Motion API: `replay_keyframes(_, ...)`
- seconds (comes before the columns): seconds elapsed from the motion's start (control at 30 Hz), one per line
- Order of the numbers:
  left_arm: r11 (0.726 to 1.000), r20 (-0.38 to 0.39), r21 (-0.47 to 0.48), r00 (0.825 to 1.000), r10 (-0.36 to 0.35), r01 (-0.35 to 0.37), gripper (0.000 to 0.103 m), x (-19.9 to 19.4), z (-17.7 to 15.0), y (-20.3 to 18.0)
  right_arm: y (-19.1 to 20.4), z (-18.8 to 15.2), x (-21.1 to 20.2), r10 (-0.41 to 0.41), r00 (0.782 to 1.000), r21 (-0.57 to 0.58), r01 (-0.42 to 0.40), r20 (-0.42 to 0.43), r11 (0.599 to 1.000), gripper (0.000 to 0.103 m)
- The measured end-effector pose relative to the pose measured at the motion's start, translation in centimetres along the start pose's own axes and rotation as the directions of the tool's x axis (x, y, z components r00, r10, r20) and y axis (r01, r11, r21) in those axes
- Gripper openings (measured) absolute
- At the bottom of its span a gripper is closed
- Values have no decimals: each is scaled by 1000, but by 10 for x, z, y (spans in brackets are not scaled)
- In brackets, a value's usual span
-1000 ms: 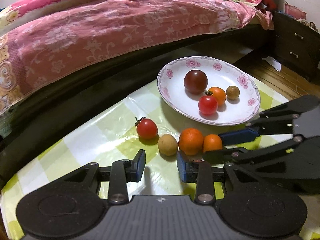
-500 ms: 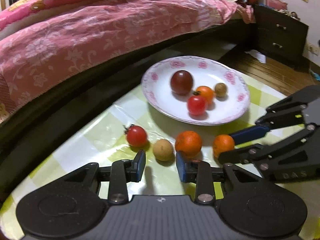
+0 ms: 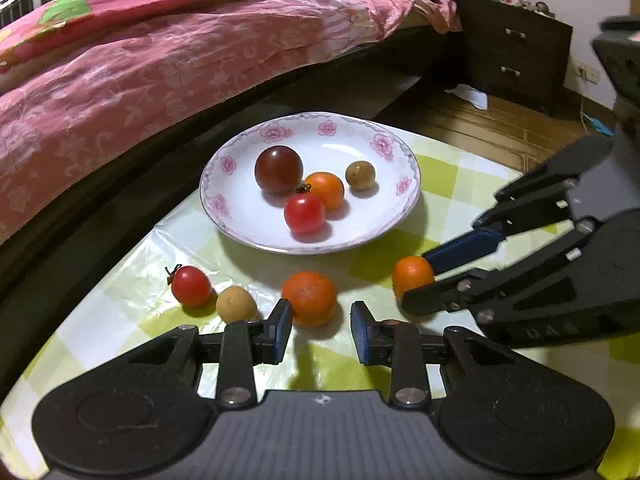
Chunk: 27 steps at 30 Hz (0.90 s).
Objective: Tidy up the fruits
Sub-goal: 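Close the left tool on an orange tomato while the right tool grasps another orange tomato, then lift the orange tomatoes in both tools off the tablecloth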
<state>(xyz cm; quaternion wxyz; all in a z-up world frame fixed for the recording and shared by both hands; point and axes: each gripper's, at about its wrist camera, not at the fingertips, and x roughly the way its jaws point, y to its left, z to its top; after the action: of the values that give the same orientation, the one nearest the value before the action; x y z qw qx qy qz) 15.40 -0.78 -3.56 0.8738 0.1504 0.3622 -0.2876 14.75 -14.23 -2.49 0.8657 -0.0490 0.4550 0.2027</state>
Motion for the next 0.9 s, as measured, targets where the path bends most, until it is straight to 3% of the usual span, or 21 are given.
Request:
replay_keyframes(0.33, 994, 3, -45, 995, 102, -102, 40, 21, 6, 4, -9, -2, -4, 10, 1000, 31, -10, 0, 999, 25)
replay_keyframes(0.5, 990, 9, -17, 990, 138, -138, 40, 22, 3, -1, -14, -4, -1, 22, 1000, 46, -22, -3, 999, 25)
replay_keyframes(0.9, 991, -48, -48, 991, 123, -126, 40, -7, -10, -20, -15, -2, -12, 19, 1000, 46, -19, 11, 999, 25)
